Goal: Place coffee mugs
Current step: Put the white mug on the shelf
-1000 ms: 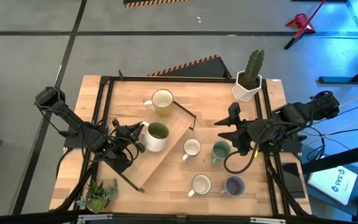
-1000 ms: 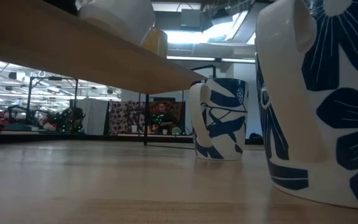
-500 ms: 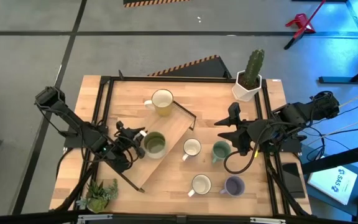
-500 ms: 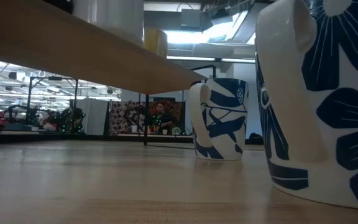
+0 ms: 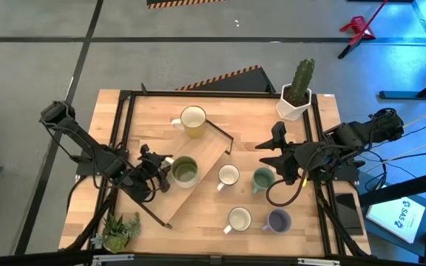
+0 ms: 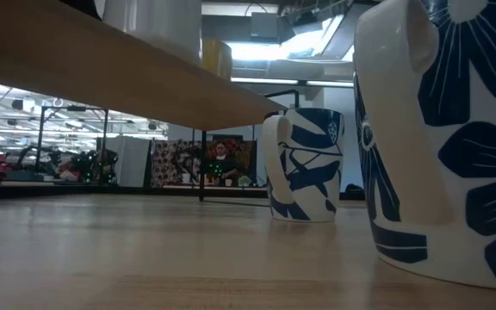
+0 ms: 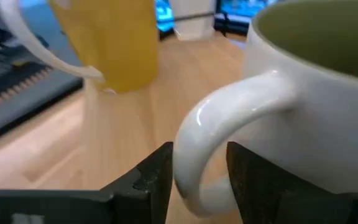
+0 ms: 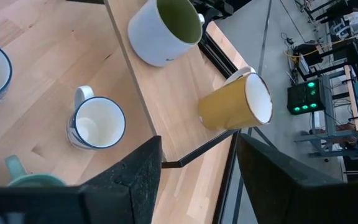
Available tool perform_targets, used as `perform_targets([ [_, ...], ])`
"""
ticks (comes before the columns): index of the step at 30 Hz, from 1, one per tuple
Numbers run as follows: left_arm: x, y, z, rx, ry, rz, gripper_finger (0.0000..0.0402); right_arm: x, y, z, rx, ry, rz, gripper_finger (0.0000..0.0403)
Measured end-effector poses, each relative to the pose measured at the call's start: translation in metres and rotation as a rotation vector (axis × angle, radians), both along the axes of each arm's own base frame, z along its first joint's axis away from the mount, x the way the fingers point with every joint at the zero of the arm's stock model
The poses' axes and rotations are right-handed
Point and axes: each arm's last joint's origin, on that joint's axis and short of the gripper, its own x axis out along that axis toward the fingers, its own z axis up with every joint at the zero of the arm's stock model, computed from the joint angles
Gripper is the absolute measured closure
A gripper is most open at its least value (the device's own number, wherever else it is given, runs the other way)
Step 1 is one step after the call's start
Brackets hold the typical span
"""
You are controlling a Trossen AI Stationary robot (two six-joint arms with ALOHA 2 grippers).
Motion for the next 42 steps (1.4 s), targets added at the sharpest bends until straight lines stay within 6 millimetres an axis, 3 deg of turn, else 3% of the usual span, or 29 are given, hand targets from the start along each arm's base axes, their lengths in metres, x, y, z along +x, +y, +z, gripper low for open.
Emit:
perform_targets([
  [20, -0.018, 0.012, 0.029, -0.058, -0.044, -0.108, 0.0237, 0.0, 0.0, 0.0, 0.0, 0.0, 0.0, 0.021],
  [32, -0.019, 0.011, 0.03, -0.103, -0.028, -0.158, 0.0192, 0.002, 0.0, 0.002, -0.01, -0.028, -0.027, 0.021],
  [42, -0.017, 0.01, 0.032, -0.131, -0.049, -0.173, 0.0189, 0.013, 0.005, 0.0, 0.0, -0.06, -0.033, 0.021],
])
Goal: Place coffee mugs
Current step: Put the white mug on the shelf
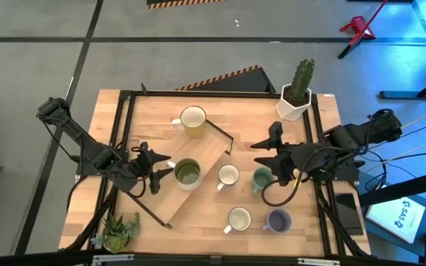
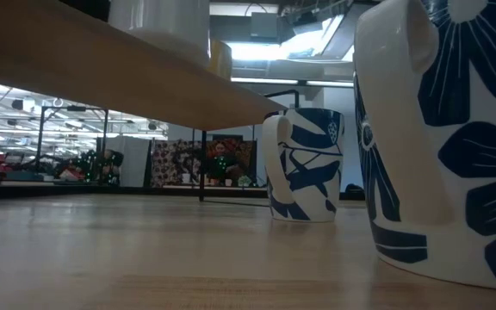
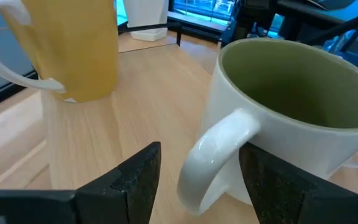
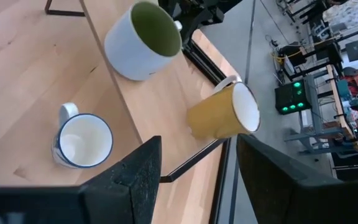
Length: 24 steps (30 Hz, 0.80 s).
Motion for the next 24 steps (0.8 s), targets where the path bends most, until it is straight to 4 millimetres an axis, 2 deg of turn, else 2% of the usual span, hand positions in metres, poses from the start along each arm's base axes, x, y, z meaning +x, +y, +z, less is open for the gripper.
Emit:
perform_targets([
  [13, 0.001, -0.003, 0.0, -0.075, 0.022, -0.076, 0.0189, 0.024, -0.003, -0.015, 0.062, 0.051, -0.055, 0.021],
  [24, 0.001, -0.004, -0.001, -0.1, 0.036, -0.106, 0.0189, 0.05, 0.008, -0.029, 0.084, 0.047, -0.032, 0.021],
])
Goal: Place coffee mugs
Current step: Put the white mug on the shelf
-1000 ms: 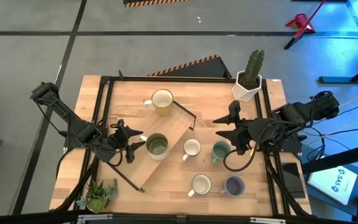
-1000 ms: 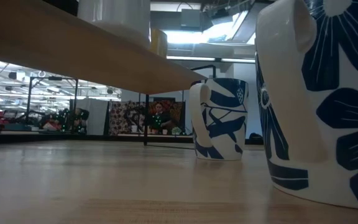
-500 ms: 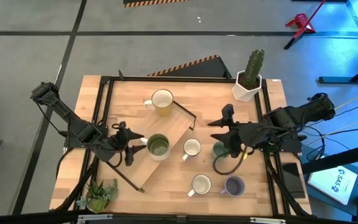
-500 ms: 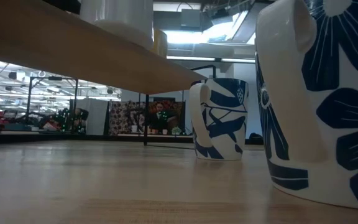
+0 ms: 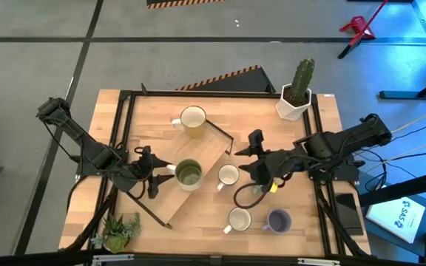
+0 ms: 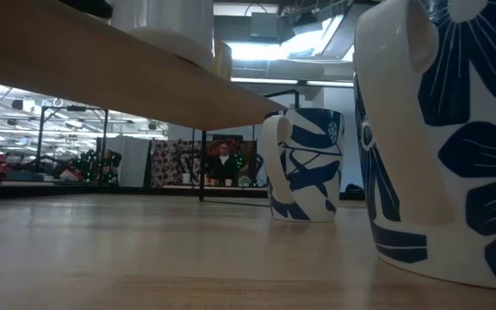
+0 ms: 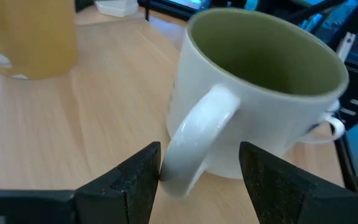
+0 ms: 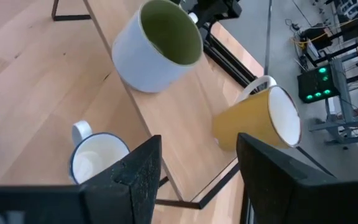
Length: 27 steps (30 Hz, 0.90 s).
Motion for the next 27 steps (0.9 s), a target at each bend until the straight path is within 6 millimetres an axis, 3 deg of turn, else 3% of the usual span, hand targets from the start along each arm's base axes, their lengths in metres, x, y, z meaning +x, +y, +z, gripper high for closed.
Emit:
perform_targets([
  [13, 0.0, -0.003, -0.001, -0.053, 0.039, -0.09, 0.0189, 0.022, 0.01, -0.008, 0.033, -0.053, 0.011, 0.021],
  [27, 0.0, -0.003, -0.002, -0.076, 0.044, -0.094, 0.0189, 0.055, 0.022, -0.041, -0.032, 0.02, 0.126, 0.021],
])
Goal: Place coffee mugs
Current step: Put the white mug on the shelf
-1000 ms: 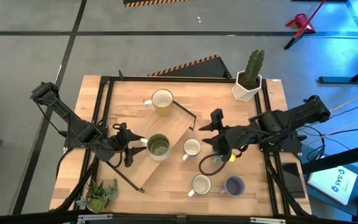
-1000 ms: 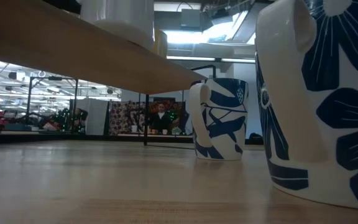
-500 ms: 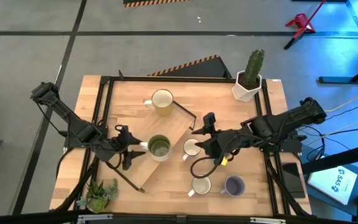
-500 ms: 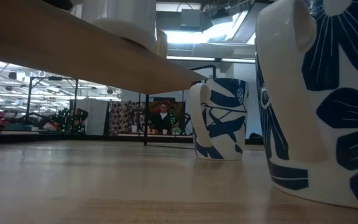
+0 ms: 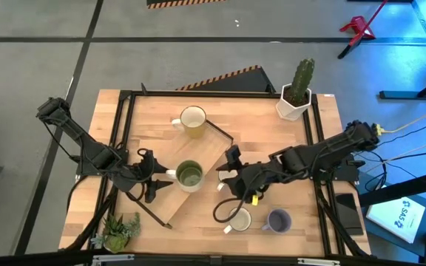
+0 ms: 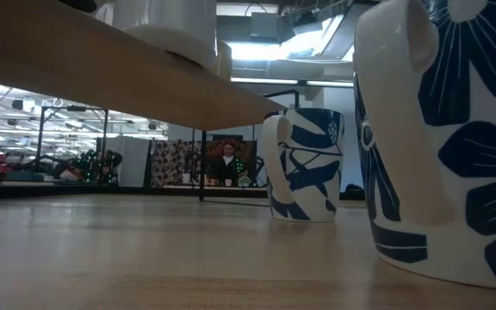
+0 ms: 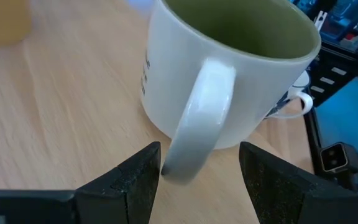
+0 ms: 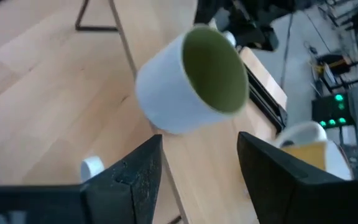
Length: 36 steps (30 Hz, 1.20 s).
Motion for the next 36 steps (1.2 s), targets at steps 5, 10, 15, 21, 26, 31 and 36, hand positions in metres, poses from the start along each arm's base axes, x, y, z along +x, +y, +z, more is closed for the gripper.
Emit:
perform_targets([
  [5, 0.0, -0.001, 0.0, -0.017, 0.005, -0.012, 0.0189, 0.009, -0.005, -0.009, -0.006, 0.03, 0.027, 0.021],
  [10, 0.001, -0.002, 0.005, -0.053, -0.032, -0.023, 0.0189, 0.023, -0.001, -0.015, -0.033, -0.016, 0.102, 0.021],
  [15, -0.002, 0.001, 0.01, -0.075, -0.062, -0.025, 0.0189, 0.039, 0.008, -0.023, -0.023, -0.071, 0.185, 0.021],
  [21, -0.004, 0.002, 0.011, -0.066, -0.069, -0.016, 0.0189, 0.05, 0.007, -0.038, -0.055, -0.05, 0.189, 0.021],
  [26, -0.004, 0.002, 0.011, -0.069, -0.062, -0.017, 0.0189, 0.059, 0.001, -0.042, -0.049, -0.069, 0.172, 0.021],
  [31, -0.004, 0.003, 0.012, -0.081, -0.072, -0.019, 0.0189, 0.064, -0.004, -0.05, -0.04, -0.047, 0.182, 0.021],
  [36, -0.004, 0.002, 0.014, -0.102, -0.086, -0.015, 0.0189, 0.068, -0.012, -0.054, -0.046, -0.029, 0.162, 0.021],
])
